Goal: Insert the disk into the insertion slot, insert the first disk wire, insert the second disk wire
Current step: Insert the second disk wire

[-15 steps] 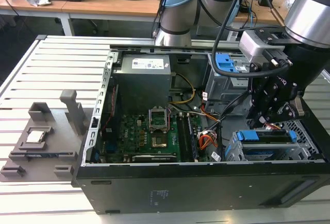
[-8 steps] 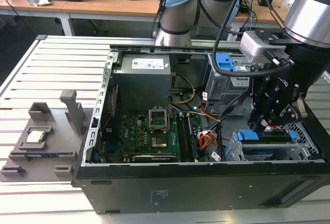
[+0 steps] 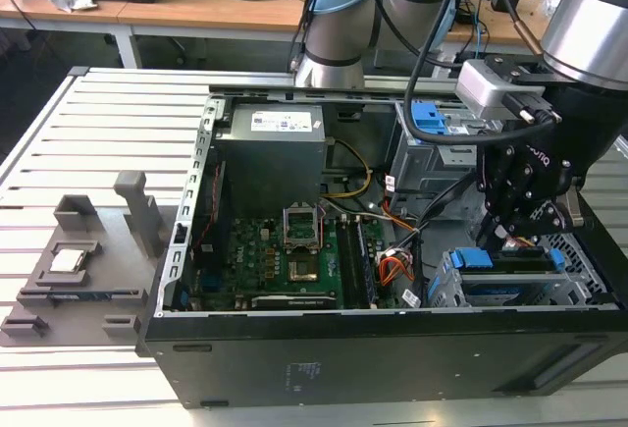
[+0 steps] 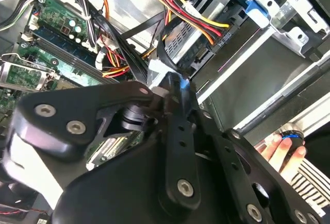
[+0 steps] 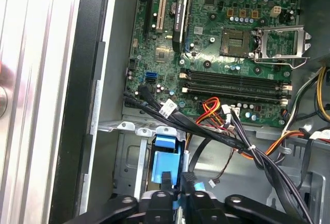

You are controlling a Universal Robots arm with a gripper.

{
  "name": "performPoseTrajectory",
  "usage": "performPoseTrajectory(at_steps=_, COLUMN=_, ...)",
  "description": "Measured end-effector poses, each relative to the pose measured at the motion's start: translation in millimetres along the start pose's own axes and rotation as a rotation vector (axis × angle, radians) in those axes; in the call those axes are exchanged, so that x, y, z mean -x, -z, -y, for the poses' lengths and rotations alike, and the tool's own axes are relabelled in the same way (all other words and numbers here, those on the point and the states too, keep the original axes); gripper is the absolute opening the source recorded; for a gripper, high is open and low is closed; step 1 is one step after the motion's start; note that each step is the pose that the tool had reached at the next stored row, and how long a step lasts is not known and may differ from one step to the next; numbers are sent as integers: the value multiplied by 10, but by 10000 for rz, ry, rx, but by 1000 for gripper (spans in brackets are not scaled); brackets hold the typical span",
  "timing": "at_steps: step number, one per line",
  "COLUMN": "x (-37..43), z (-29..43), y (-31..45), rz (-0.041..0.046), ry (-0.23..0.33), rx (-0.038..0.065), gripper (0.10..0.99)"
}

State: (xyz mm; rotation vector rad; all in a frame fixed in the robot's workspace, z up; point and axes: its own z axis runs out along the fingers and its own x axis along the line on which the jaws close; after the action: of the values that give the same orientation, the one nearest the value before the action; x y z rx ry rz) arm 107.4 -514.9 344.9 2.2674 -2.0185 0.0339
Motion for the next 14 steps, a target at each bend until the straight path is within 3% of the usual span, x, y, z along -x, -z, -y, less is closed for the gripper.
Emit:
performPoseTrajectory(at_steps=2, x=0, z=0, y=0, rz=-1, ry=0, rx=0, gripper=141)
performPoseTrajectory(at_steps=9, x=-2, z=0, y=0, rz=11, ry=1, rx=-2, gripper=141)
performPoseTrajectory(at_steps=14, x=-13, z=35, y=1, rz=232, ry=-68, rx=14, gripper=141)
